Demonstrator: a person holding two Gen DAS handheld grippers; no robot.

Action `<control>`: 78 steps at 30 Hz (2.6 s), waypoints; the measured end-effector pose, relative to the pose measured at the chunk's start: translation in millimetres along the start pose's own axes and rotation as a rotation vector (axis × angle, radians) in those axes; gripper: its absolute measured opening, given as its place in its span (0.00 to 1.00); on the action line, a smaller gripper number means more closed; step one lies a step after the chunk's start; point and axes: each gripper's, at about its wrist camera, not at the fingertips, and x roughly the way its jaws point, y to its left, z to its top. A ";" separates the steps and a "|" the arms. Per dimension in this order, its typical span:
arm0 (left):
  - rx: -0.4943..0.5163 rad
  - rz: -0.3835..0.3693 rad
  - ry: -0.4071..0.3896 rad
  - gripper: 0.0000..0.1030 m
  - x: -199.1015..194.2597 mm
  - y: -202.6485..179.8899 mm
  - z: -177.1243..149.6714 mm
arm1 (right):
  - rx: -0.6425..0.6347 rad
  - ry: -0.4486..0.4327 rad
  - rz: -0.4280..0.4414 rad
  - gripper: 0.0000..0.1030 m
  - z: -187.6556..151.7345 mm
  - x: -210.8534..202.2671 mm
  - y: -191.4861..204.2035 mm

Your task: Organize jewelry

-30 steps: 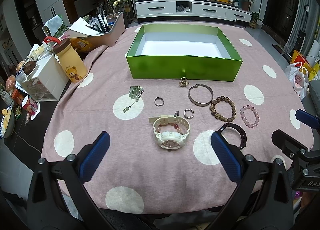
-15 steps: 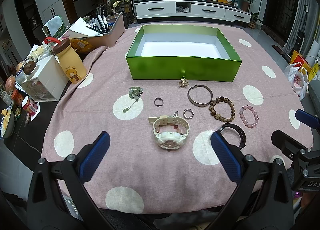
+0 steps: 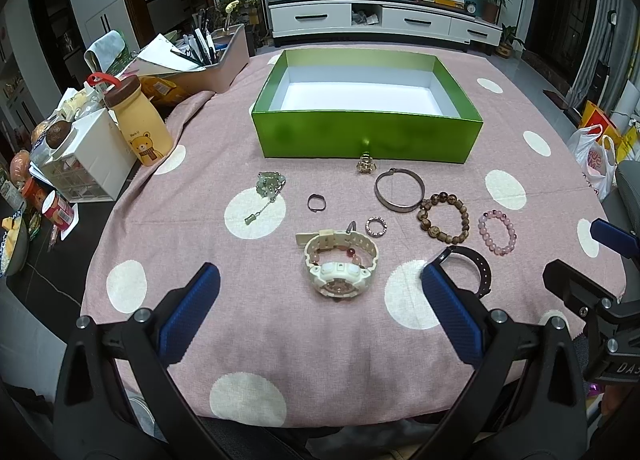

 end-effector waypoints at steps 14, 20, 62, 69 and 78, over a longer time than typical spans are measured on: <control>-0.002 -0.012 0.008 0.98 4.0 -1.4 -4.1 | 0.003 0.001 0.002 0.99 -1.8 2.0 -1.2; -0.009 -0.043 0.019 0.98 13.8 0.8 -7.1 | 0.023 0.010 0.007 0.99 -8.9 9.8 -8.8; -0.276 -0.231 0.142 0.56 94.8 49.9 -3.7 | 0.085 0.054 0.064 0.58 -20.0 83.0 -64.7; -0.240 -0.230 0.212 0.46 112.7 51.2 7.1 | 0.052 0.091 0.000 0.42 -9.4 108.4 -64.7; -0.143 -0.269 0.225 0.26 119.5 37.2 15.0 | -0.057 0.079 -0.085 0.10 -3.8 119.8 -49.8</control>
